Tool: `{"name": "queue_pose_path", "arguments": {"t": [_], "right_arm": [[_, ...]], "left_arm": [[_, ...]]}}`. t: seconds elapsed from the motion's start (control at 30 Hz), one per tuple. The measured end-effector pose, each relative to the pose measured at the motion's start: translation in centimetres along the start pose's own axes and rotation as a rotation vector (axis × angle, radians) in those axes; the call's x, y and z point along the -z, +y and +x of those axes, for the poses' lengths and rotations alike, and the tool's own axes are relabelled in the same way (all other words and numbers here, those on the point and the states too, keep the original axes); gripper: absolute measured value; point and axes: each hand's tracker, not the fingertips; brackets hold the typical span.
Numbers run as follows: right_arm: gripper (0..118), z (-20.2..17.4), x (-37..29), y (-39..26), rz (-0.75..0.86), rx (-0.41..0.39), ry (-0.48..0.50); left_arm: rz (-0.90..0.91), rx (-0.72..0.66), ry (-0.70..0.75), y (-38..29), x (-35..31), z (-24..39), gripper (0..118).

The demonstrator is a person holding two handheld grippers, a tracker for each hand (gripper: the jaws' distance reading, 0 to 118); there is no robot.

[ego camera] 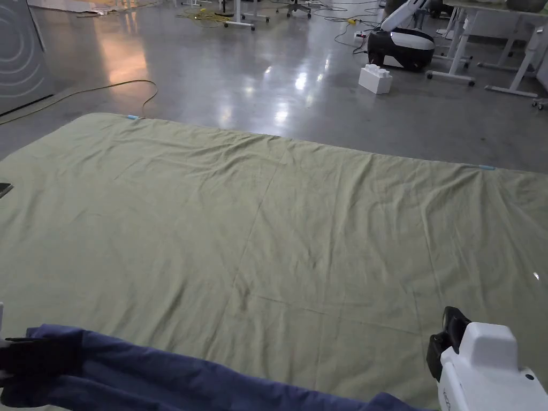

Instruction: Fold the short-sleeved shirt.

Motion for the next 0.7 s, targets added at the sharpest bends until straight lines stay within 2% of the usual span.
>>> {"name": "queue_pose_path", "arguments": {"t": [0.17, 0.43, 0.7], "right_arm": [[0, 0.1, 0.2, -0.3, -0.007, 0.019, 0.009], [0, 0.5, 0.0, -1.0, -0.010, 0.030, 0.014], [0, 1.7, -0.6, -2.2, -0.034, 0.052, -0.001]], "left_arm": [[-0.009, 0.010, 0.009, -0.8, 0.4, 2.6, 9], [-0.057, -0.039, -0.236, -2.3, 2.6, 9.7, 9], [-0.123, 0.021, -0.174, -4.9, 9.9, 17.3, 9]]}}
